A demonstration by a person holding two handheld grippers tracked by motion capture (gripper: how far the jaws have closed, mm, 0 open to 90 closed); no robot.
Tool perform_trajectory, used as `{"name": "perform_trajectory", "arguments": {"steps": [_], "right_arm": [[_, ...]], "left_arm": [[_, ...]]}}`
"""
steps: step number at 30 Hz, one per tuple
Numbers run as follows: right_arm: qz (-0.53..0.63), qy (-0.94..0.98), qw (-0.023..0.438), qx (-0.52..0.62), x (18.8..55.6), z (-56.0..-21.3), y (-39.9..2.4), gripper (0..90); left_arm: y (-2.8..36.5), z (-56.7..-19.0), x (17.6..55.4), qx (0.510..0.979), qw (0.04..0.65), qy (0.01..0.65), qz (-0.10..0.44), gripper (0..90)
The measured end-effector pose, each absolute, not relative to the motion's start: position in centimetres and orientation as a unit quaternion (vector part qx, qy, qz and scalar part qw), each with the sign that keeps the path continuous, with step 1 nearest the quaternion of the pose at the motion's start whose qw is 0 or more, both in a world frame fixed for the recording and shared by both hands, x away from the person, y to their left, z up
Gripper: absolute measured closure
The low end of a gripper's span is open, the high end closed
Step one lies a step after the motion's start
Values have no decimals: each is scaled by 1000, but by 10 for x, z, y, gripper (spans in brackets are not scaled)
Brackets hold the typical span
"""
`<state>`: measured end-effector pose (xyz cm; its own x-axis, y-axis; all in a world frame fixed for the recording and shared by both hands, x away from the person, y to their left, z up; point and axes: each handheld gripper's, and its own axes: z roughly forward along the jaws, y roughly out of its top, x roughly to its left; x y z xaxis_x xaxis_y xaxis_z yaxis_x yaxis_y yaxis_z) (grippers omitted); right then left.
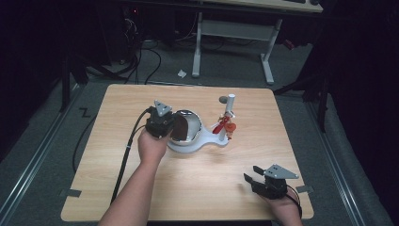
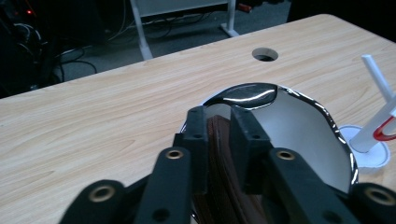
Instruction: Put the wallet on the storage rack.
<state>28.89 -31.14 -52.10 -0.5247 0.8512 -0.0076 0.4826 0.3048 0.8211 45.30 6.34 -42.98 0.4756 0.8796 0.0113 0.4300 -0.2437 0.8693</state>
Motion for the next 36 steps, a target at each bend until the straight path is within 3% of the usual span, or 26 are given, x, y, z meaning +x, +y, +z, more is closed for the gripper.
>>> {"name": "perform_trajectory", "arguments": {"steps": [31, 36], "right_arm": [[396, 765, 221, 456, 291, -519, -315, 422], [394, 769, 221, 452, 291, -520, -315, 420]], "left_arm": [[85, -409, 443, 740, 466, 430, 224, 149], [91, -408, 438, 741, 468, 423, 230, 139]]}}
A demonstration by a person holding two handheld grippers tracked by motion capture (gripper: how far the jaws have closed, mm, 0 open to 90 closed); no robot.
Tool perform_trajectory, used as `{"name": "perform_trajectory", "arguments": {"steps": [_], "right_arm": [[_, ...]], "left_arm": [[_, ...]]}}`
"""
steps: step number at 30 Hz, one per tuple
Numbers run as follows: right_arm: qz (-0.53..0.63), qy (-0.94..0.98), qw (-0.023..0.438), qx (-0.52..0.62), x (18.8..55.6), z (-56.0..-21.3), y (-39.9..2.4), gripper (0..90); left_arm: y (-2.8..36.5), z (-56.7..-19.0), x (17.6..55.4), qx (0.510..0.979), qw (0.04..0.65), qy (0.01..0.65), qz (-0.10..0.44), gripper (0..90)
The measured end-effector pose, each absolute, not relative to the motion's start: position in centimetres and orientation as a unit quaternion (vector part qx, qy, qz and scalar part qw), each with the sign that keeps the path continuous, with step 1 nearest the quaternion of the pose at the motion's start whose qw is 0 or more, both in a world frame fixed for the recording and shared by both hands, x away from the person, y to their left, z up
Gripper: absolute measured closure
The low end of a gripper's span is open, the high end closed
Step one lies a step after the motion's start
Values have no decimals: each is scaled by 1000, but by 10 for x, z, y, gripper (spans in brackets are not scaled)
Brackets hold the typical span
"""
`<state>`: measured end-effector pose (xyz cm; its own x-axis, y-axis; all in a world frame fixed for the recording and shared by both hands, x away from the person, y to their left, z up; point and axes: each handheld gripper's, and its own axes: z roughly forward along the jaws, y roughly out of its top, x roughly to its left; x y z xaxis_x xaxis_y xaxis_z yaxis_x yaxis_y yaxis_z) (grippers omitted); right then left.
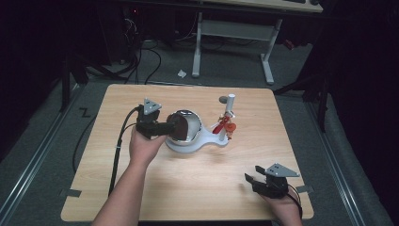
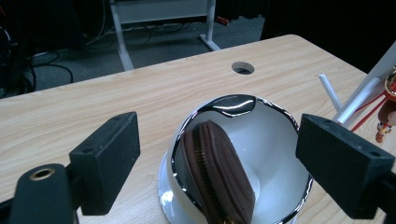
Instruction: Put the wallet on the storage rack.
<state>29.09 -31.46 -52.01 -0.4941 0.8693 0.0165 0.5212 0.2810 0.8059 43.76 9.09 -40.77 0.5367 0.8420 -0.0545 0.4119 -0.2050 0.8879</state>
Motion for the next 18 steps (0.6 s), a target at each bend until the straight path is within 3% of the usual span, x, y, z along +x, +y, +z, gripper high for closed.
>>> {"name": "perform_trajectory", "arguments": {"steps": [18], "right_arm": [[390, 773, 222, 450, 291, -521, -312, 417]], "left_arm": [[125, -412, 409, 740, 476, 418, 225, 105]]}}
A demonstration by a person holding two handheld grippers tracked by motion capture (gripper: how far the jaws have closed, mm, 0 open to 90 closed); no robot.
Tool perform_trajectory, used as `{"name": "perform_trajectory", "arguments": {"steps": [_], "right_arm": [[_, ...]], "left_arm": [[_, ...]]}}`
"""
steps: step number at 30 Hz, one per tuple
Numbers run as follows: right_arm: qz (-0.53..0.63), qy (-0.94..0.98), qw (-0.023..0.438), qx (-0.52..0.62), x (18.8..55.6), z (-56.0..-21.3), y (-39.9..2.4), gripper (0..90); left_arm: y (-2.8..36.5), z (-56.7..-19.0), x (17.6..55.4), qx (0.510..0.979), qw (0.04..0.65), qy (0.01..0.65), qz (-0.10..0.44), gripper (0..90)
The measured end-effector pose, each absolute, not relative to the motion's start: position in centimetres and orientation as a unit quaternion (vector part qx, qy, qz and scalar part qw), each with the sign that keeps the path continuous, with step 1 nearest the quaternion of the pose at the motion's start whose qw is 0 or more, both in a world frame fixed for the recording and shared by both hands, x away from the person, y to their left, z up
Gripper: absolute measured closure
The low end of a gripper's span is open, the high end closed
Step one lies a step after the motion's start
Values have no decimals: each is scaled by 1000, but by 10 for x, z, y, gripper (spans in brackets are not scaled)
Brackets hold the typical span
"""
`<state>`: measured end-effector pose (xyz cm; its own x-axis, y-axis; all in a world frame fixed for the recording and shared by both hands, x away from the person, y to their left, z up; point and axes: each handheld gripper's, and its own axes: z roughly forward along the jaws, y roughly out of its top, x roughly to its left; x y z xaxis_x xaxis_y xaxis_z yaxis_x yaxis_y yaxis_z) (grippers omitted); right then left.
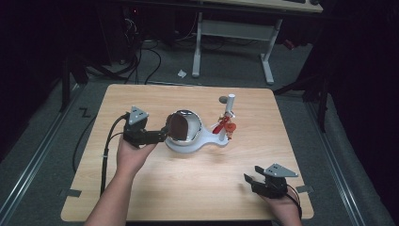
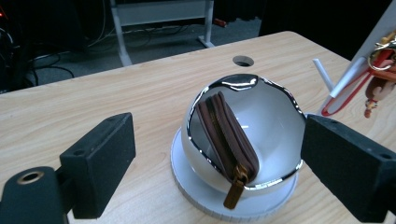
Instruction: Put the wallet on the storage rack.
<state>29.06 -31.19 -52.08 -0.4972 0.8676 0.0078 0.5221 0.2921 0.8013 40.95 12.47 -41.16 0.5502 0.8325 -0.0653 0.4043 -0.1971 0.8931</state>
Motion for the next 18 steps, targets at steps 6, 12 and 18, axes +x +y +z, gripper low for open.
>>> {"name": "perform_trajectory", "arguments": {"steps": [6, 12, 18], "right_arm": [[388, 774, 223, 448, 291, -521, -311, 418], [386, 776, 225, 444, 291, -522, -310, 422], [385, 779, 228, 439, 290, -522, -308, 431]], "left_arm": [[136, -420, 397, 742, 480, 417, 215, 109], [147, -435, 386, 747, 478, 417, 201, 118], [157, -457, 377, 758, 462, 420, 190, 127]]}}
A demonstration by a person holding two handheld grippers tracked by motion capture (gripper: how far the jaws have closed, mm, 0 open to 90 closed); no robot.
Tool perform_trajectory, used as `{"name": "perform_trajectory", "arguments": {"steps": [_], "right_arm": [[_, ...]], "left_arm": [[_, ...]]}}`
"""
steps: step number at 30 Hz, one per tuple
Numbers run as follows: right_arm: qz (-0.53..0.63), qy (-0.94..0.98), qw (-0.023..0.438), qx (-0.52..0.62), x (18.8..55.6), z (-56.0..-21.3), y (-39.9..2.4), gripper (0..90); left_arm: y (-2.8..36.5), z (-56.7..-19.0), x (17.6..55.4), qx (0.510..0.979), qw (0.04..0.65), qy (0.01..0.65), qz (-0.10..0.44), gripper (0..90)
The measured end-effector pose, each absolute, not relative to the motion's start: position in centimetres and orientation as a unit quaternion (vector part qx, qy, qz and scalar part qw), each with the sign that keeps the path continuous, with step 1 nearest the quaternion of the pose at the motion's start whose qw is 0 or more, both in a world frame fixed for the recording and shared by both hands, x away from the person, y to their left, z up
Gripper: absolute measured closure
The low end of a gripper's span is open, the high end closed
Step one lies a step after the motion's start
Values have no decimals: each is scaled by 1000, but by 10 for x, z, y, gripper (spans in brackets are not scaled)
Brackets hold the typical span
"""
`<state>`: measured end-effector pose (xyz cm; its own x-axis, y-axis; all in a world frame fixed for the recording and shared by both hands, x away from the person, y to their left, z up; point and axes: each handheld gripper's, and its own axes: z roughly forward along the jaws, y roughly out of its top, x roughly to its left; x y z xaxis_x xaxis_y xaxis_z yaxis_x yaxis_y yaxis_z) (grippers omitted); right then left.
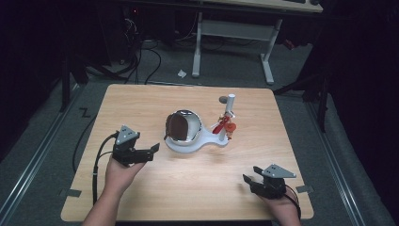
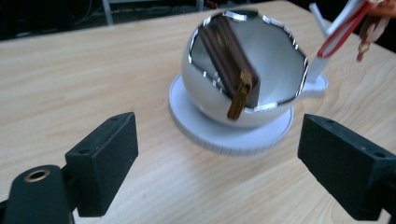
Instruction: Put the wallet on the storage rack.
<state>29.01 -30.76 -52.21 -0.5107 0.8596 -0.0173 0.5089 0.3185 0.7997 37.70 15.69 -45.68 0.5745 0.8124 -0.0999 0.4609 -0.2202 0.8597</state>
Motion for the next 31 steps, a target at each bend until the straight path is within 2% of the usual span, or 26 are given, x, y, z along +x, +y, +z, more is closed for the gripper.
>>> {"name": "perform_trajectory", "arguments": {"steps": [11, 17, 21, 31], "right_arm": [[382, 783, 225, 437, 290, -524, -305, 424], [378, 786, 226, 434, 290, -525, -303, 425], [374, 788, 227, 434, 290, -526, -302, 425], [364, 787, 232, 441, 291, -527, -298, 424]], "left_arm": [[171, -498, 357, 781, 425, 423, 171, 134], [179, -522, 338, 803, 393, 417, 163, 139], [185, -535, 320, 804, 395, 417, 155, 145], [194, -533, 318, 801, 406, 415, 149, 149]]}}
